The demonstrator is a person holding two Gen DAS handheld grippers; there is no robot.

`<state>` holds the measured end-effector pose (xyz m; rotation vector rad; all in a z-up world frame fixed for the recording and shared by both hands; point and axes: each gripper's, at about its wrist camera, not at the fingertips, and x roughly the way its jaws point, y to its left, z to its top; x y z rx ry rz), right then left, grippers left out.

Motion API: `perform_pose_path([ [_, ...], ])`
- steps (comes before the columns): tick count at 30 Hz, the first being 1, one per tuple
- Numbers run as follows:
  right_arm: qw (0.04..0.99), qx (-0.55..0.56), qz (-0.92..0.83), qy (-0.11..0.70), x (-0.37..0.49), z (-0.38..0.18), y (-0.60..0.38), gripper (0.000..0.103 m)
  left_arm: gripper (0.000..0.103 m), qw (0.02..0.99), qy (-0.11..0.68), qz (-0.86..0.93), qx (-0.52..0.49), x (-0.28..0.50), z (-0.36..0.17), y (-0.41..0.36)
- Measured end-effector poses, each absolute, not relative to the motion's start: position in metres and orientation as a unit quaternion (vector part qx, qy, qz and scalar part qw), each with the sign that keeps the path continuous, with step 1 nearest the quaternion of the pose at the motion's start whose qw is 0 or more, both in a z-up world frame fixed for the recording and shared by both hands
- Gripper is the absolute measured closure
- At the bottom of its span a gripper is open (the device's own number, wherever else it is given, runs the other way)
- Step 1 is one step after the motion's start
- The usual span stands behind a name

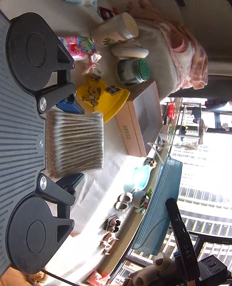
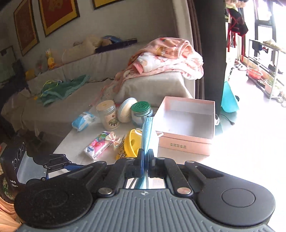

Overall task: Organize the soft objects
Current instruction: 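Drop the swab pack in the pink box with left tool while right tool carries mask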

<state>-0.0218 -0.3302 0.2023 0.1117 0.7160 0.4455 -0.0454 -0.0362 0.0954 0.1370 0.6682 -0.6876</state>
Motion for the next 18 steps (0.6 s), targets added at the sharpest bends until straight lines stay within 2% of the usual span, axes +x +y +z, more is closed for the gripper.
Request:
perform_pose_path([
  [7,0.929,0.091,0.184,0.309,-0.026,0.192,-0.370,0.100,0.028,0.900,0.292,-0.318,0.069,0.054,0.143,-0.091],
  [11,0.925,0.112,0.183,0.313,-0.017,0.175,-0.382,0.100,0.028,0.901,0.304,-0.305,0.052,0.133,0.144,-0.128],
  [15,0.922,0.123,0.167,0.328,0.005,0.151,-0.391,0.100,0.026,0.878,0.381,-0.289,0.001,0.212,0.098,-0.151],
  [18,0.923,0.113,0.139,0.342,0.025,0.140,-0.394,0.100,0.031,0.876,0.420,-0.235,0.038,0.242,0.049,-0.164],
])
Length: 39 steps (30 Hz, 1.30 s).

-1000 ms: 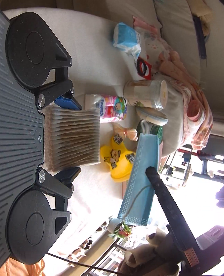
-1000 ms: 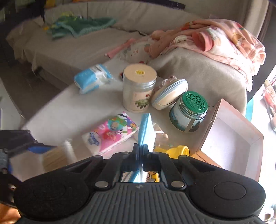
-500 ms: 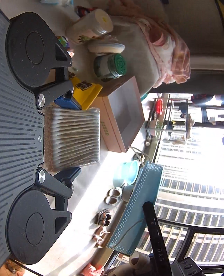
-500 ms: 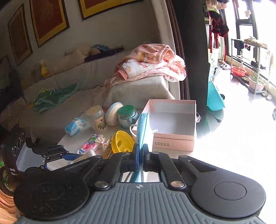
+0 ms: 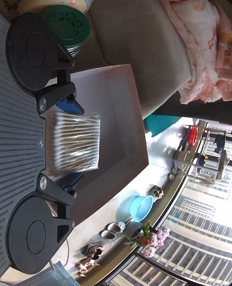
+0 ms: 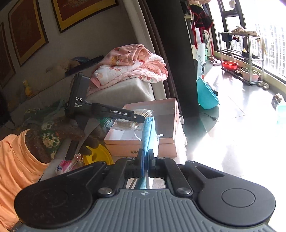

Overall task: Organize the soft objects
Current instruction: 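Drop the swab pack in the pink box with left tool while right tool carries mask, then release the mask into the box with right tool while left tool grasps pink tissues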

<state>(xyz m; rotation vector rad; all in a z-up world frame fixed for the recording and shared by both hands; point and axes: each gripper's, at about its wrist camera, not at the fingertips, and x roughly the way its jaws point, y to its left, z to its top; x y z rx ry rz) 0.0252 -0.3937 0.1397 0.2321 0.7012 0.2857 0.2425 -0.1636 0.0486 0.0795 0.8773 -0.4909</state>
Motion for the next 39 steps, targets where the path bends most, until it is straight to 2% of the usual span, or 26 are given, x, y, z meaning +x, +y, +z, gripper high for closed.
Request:
perform_pose_path([
  [1,0.923,0.113,0.137,0.341,0.031,0.140,-0.394,0.100,0.035,0.881,0.410,-0.232,0.043,0.246,0.044,-0.164],
  [7,0.942,0.083,0.135,0.297,0.080,0.168,-0.378,0.100,0.035,0.909,0.323,-0.255,-0.059,0.228,0.090,-0.119],
  [11,0.946,0.056,0.126,0.292,0.150,0.166,-0.341,0.100,0.035,0.918,0.293,-0.260,-0.053,0.191,0.115,-0.084],
  [14,0.939,0.052,0.122,0.317,0.206,0.139,-0.317,0.099,0.035,0.920,0.288,-0.263,-0.041,0.158,0.115,-0.060],
  [18,0.897,0.042,0.088,0.431,0.267,0.075,-0.296,0.100,0.035,0.922,0.294,-0.250,-0.025,0.122,0.104,-0.022],
  [21,0.870,-0.025,0.048,0.490,0.276,0.041,-0.282,0.099,0.035,0.929,0.295,-0.225,-0.004,0.097,0.087,0.005],
  [24,0.844,-0.048,0.058,0.530,0.279,0.029,-0.274,0.099,0.035,0.931,0.308,-0.194,0.031,0.083,0.067,0.019],
  [28,0.845,0.018,0.086,0.527,0.272,0.045,-0.287,0.099,0.035,0.926,0.331,-0.177,0.029,0.079,0.046,0.036],
  [29,0.852,0.041,0.089,0.514,0.266,0.052,-0.293,0.093,0.035,0.926,0.334,-0.173,0.026,0.077,0.044,0.041],
  [30,0.859,0.056,0.093,0.501,0.260,0.060,-0.298,0.076,0.035,0.926,0.335,-0.171,0.023,0.073,0.042,0.046],
  [31,0.866,0.063,0.094,0.488,0.253,0.066,-0.302,0.065,0.035,0.926,0.337,-0.169,0.020,0.071,0.041,0.050],
  [32,0.880,0.069,0.090,0.461,0.239,0.075,-0.306,0.046,0.035,0.926,0.338,-0.166,0.018,0.071,0.041,0.054],
  [34,0.897,0.063,0.087,0.428,0.217,0.087,-0.308,0.040,0.035,0.926,0.342,-0.160,0.020,0.069,0.039,0.059],
  [39,0.916,0.047,0.113,0.381,0.160,0.106,-0.296,0.040,0.035,0.921,0.357,-0.149,0.050,0.060,0.033,0.055],
])
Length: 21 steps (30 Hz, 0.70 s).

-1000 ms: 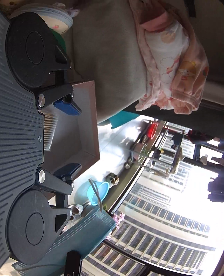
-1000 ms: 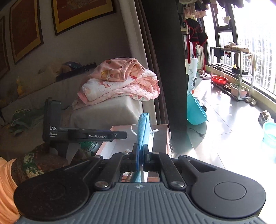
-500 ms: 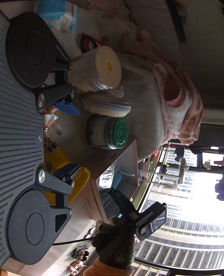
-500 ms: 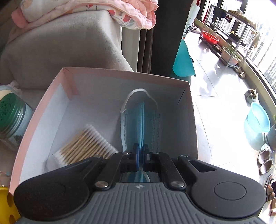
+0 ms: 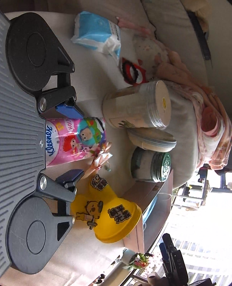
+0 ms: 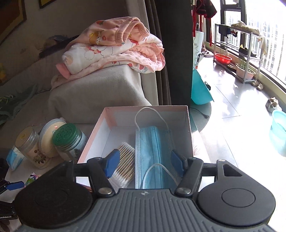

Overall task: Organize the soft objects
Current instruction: 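Release the mask into the box with right tool while left tool grasps pink tissues, then carry tissues into the box with left tool while right tool grasps the pink bow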

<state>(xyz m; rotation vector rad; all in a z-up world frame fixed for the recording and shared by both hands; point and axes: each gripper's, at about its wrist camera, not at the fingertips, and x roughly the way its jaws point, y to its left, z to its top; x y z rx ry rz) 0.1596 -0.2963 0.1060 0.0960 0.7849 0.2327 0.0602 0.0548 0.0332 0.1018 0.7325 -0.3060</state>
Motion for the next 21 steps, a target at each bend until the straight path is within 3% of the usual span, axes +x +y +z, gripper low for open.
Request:
perform_pose_path([
  [6,0.920,-0.031,0.174,0.349,0.117,0.122,-0.248,0.040,0.032,0.923,0.352,-0.103,0.119,0.065,0.023,0.039],
  [11,0.907,-0.037,0.238,0.345,0.107,0.133,-0.201,0.039,0.032,0.917,0.385,-0.094,0.050,0.084,0.014,0.057],
  [15,0.905,-0.056,0.266,0.328,0.093,0.134,-0.167,0.039,0.044,0.920,0.380,-0.089,0.025,0.076,0.017,0.072],
  [19,0.897,-0.120,0.293,0.309,0.079,0.129,-0.127,0.040,0.045,0.920,0.382,-0.089,0.013,0.056,0.018,0.085],
  [21,0.881,-0.142,0.315,0.324,0.078,0.124,-0.107,0.046,0.045,0.919,0.384,-0.089,0.009,0.043,0.019,0.090],
])
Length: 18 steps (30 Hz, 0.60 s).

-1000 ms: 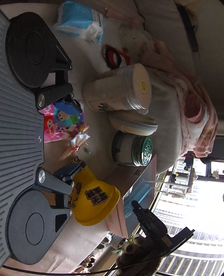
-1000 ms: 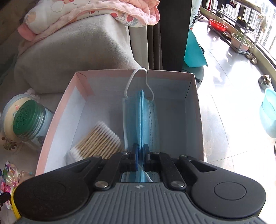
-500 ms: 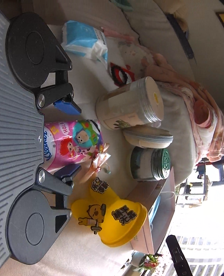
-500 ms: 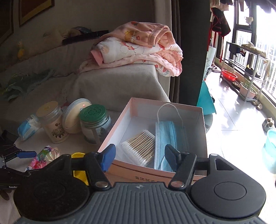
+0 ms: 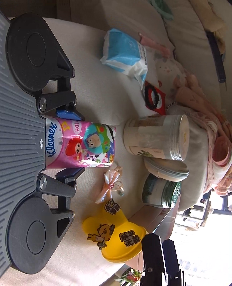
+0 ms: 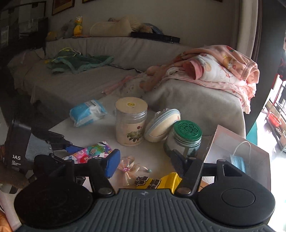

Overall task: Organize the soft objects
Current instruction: 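Carry tissues into the box with left tool while right tool grasps the pink bow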

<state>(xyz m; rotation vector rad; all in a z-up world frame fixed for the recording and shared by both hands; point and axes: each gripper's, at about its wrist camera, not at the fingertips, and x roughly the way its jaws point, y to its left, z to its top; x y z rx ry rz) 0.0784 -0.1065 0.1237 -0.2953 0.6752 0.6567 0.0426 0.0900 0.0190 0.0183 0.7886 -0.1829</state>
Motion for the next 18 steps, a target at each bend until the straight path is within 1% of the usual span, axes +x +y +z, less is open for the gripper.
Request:
perform_pose_path([
  [1,0.871,-0.148,0.323,0.339,0.080,0.120,-0.098,0.051,0.045,0.919,0.383,-0.087,0.008,0.037,0.019,0.091],
  [2,0.862,-0.155,0.326,0.357,0.084,0.115,-0.088,0.059,0.045,0.920,0.383,-0.082,0.008,0.029,0.018,0.092],
  [3,0.856,-0.159,0.324,0.370,0.087,0.111,-0.081,0.061,0.045,0.921,0.380,-0.079,0.008,0.024,0.017,0.094],
  [6,0.841,-0.178,0.305,0.411,0.101,0.086,-0.057,0.061,0.045,0.927,0.369,-0.071,0.008,0.015,0.015,0.095],
  [11,0.828,-0.195,0.274,0.448,0.120,0.052,-0.034,0.062,0.044,0.933,0.353,-0.066,0.004,0.007,0.013,0.095],
  [12,0.825,-0.193,0.271,0.456,0.123,0.048,-0.031,0.066,0.044,0.934,0.352,-0.066,0.003,0.007,0.013,0.095],
  [14,0.826,-0.188,0.270,0.458,0.127,0.043,-0.031,0.070,0.044,0.934,0.352,-0.068,0.001,0.007,0.012,0.096],
  [15,0.823,-0.190,0.274,0.460,0.128,0.043,-0.031,0.078,0.044,0.934,0.351,-0.069,-0.001,0.007,0.012,0.097],
  [17,0.820,-0.186,0.279,0.465,0.126,0.046,-0.034,0.087,0.044,0.934,0.350,-0.071,-0.006,0.007,0.012,0.099],
  [18,0.820,-0.181,0.284,0.464,0.125,0.049,-0.037,0.088,0.044,0.934,0.350,-0.071,-0.008,0.007,0.012,0.099],
])
